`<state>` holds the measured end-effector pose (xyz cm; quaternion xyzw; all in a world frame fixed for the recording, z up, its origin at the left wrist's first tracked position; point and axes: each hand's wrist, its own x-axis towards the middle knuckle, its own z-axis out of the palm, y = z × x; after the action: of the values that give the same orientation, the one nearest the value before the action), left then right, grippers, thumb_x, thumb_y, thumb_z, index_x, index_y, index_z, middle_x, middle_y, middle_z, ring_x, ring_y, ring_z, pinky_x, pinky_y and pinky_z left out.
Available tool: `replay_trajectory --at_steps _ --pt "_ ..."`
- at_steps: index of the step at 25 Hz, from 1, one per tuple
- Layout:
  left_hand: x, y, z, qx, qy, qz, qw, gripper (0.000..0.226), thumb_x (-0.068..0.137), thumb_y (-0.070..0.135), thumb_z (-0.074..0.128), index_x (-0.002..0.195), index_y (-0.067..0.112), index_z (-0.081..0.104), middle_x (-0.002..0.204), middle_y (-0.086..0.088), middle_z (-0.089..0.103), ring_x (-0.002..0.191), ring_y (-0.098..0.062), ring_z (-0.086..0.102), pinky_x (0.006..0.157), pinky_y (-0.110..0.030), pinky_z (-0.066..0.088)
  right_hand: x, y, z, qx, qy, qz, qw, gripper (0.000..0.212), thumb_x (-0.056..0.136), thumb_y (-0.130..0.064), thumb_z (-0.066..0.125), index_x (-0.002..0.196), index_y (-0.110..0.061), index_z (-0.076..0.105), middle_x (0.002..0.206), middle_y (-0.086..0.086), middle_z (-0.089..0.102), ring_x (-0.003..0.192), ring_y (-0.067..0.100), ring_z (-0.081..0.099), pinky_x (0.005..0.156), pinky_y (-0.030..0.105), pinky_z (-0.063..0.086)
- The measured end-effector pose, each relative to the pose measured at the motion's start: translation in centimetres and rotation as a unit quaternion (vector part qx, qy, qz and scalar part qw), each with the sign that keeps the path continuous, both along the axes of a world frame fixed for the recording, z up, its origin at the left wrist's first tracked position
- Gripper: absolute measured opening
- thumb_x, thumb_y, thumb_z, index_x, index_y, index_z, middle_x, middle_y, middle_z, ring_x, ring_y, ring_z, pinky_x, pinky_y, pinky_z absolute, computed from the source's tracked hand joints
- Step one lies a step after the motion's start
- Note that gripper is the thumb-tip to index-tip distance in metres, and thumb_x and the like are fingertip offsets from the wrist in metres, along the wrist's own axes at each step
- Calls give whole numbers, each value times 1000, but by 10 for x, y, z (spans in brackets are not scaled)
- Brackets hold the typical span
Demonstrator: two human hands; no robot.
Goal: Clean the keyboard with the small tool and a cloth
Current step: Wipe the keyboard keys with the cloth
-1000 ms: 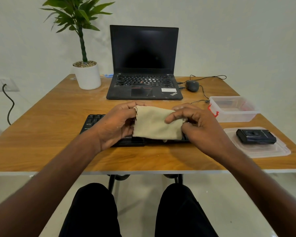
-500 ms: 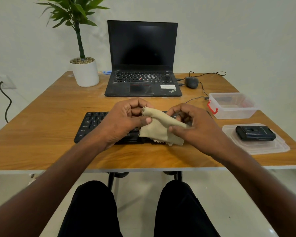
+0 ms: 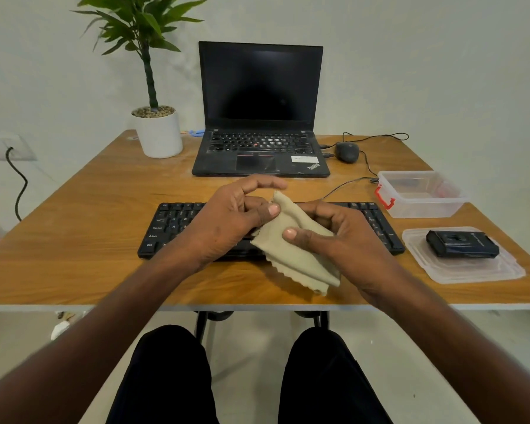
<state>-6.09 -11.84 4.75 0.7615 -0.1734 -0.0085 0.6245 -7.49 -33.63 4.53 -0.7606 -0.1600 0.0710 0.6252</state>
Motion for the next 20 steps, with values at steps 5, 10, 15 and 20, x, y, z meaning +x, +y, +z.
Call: replay_trajectory --at_steps 5,10,15,20 --pt "6 45 -1 71 -69 105 990 58 99 29 71 150 20 46 112 -3 78 103 -14 75 87 -34 62 -2 3 -6 18 27 -45 998 25 90 -21 78 114 -24 76 101 -2 80 87 18 77 68 28 59" --pt "-1 148 -27 196 -25 156 968 105 65 77 81 153 35 43 146 17 59 138 -6 53 115 -43 44 7 33 -2 -2 -22 -52 998 28 94 -13 73 118 -27 76 101 -7 80 86 16 77 67 29 61" --pt "-2 170 -47 204 61 118 970 129 53 70 89 161 38 26 160 20 43 145 -3 39 123 -44 37 47 108 8 -38 -105 -12 994 36 92 -8 75 118 -33 75 105 -13 76 90 6 75 76 29 62" --pt "5 175 -54 182 74 80 977 142 47 63 101 156 55 11 165 14 37 149 -7 39 126 -43 35 102 187 13 -192 -173 62 964 22 97 -37 70 112 -24 80 108 -11 77 91 -2 66 84 25 50"
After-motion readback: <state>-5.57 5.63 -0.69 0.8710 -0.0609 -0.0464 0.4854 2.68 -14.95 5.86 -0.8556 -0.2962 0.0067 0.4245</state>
